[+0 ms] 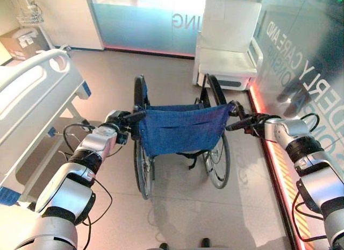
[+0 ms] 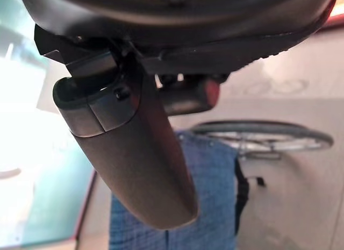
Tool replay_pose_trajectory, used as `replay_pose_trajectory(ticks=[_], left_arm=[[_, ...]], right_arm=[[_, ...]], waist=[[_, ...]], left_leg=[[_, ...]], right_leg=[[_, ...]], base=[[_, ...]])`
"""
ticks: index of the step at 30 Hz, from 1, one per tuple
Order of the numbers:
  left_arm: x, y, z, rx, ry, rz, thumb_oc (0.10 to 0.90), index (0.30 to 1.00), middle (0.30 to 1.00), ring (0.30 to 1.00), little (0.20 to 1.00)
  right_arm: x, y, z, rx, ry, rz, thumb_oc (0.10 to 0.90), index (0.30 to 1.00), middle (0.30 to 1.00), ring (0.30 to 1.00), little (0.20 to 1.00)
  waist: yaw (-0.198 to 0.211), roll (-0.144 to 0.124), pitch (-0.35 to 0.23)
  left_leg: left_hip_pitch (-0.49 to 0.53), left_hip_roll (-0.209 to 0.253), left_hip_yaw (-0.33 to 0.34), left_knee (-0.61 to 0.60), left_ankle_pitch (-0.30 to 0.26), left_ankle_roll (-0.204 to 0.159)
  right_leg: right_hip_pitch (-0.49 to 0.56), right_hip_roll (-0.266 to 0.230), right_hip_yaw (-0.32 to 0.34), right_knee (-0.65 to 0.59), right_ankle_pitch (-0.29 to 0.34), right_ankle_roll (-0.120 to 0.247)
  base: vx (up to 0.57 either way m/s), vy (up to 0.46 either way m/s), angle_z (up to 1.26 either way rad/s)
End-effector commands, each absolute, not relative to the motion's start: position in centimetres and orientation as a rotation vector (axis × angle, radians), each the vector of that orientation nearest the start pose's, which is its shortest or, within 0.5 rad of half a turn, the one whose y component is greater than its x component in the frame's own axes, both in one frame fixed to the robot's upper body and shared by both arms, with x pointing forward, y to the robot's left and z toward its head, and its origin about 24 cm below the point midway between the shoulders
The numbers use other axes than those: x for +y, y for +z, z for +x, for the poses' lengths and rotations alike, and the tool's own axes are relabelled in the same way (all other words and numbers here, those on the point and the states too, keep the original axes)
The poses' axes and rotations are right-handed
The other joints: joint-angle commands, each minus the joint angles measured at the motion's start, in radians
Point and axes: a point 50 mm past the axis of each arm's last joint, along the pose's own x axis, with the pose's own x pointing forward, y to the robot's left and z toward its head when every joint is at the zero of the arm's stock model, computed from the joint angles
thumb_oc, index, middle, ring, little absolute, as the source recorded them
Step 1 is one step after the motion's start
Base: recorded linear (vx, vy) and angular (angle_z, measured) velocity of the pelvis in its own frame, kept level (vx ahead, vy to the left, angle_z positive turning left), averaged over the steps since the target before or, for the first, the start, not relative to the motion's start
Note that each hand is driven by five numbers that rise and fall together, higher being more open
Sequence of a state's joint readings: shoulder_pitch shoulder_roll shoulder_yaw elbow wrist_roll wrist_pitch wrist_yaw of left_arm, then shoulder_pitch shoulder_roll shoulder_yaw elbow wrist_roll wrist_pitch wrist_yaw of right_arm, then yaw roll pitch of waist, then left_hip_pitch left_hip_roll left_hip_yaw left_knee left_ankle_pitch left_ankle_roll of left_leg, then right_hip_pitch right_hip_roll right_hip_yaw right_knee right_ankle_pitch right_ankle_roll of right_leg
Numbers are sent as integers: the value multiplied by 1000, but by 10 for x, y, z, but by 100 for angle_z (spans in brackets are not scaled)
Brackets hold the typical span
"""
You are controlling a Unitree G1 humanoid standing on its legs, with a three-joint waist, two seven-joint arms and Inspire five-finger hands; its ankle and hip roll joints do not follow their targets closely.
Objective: Push the wheelchair next to the bed
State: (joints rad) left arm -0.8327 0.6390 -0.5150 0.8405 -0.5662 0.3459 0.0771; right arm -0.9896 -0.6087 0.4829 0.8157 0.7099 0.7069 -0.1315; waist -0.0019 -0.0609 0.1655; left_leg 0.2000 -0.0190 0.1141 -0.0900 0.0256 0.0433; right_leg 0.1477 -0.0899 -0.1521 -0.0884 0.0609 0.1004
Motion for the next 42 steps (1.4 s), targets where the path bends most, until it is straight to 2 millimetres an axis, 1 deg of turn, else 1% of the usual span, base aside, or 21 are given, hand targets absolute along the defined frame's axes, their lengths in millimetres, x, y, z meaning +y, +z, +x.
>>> replay_pose_trajectory(ticks=[1, 3, 9, 12, 17, 22, 23, 25, 27, 29, 32, 38, 42], left_arm=[[176, 167, 410, 195, -126, 307, 400, 300, 300, 300, 300], [173, 168, 410, 200, -135, 304, 400, 300, 300, 300, 300], [171, 167, 410, 218, -136, 263, 400, 300, 300, 300, 300], [173, 168, 410, 224, -131, 246, 400, 300, 300, 300, 300], [176, 167, 411, 231, -124, 239, 400, 300, 300, 300, 300], [178, 166, 411, 230, -118, 216, 400, 300, 300, 300, 300], [179, 166, 411, 228, -117, 210, 400, 300, 300, 300, 300], [180, 165, 410, 227, -113, 206, 400, 300, 300, 300, 300], [183, 165, 410, 226, -107, 195, 400, 300, 300, 300, 300], [183, 165, 410, 224, -106, 189, 400, 300, 300, 300, 300], [183, 164, 410, 224, -104, 186, 400, 300, 300, 300, 300], [185, 163, 409, 218, -100, 173, 400, 300, 300, 300, 300], [186, 162, 408, 212, -82, 138, 400, 300, 300, 300, 300]], right_arm=[[-209, 193, 408, 430, -69, -287, 800, 900, 900, 900, 900], [-212, 204, 410, 413, -106, -312, 800, 900, 900, 900, 900], [-217, 224, 412, 383, -157, -347, 800, 900, 900, 900, 900], [-220, 228, 412, 376, -183, -361, 800, 900, 900, 900, 900], [-225, 227, 412, 396, -204, -359, 800, 900, 900, 900, 900], [-228, 213, 410, 468, -186, -312, 800, 900, 900, 900, 900], [-228, 202, 409, 513, -163, -285, 800, 900, 900, 900, 900], [-228, 193, 407, 556, -146, -275, 800, 900, 900, 900, 900], [-232, 176, 402, 633, -127, -239, 800, 900, 900, 900, 900], [-234, 169, 401, 652, -125, -226, 800, 900, 900, 900, 900], [-234, 162, 400, 667, -136, -191, 800, 900, 900, 900, 900], [-238, 157, 398, 672, -135, -161, 800, 900, 900, 900, 900], [-240, 151, 396, 681, -110, -198, 800, 900, 900, 900, 900]], waist=[[27, 18, -132], [36, 17, -132], [49, 16, -132], [54, 16, -133], [59, 17, -136], [64, 18, -134], [66, 18, -133], [67, 18, -133], [69, 18, -132], [70, 19, -131], [70, 20, -129], [70, 24, -128], [71, 27, -127]], left_leg=[[-29, -56, -9, 6, -44, -14], [-27, -58, -17, 6, -45, -14], [-24, -60, -27, 7, -46, -13], [-22, -59, -29, 7, -47, -12], [-22, -60, -32, 9, -48, -11], [-21, -60, -34, 11, -48, -11], [-21, -60, -34, 10, -47, -11], [-20, -60, -35, 10, -46, -12], [-20, -59, -35, 8, -45, -13], [-20, -59, -35, 8, -44, -13], [-19, -58, -35, 7, -43, -13], [-20, -58, -31, 7, -43, -15], [-21, -57, -31, 8, -42, -17]], right_leg=[[13, 7, -42, 52, -32, -5], [16, 6, -48, 54, -33, -4], [19, 1, -59, 61, -36, -2], [21, -1, -63, 63, -39, -2], [23, -2, -68, 63, -40, -2], [25, -5, -75, 65, -42, -2], [27, -5, -78, 64, -41, -2], [27, -6, -81, 64, -41, -2], [27, -6, -84, 63, -40, -3], [26, -5, -85, 63, -40, -4], [25, -5, -86, 64, -39, -4], [23, -3, -85, 59, -36, -5], [23, -3, -87, 58, -36, -5]], base=[[0, 0, 0], [15, 9, 1], [22, 11, 11], [17, 7, 7], [20, 8, 9], [15, 4, 5], [15, -3, 4], [10, -2, 4], [3, -5, 6], [-4, -8, 6], [-2, -4, 1], [-1, -2, 1], [0, 0, 0]])
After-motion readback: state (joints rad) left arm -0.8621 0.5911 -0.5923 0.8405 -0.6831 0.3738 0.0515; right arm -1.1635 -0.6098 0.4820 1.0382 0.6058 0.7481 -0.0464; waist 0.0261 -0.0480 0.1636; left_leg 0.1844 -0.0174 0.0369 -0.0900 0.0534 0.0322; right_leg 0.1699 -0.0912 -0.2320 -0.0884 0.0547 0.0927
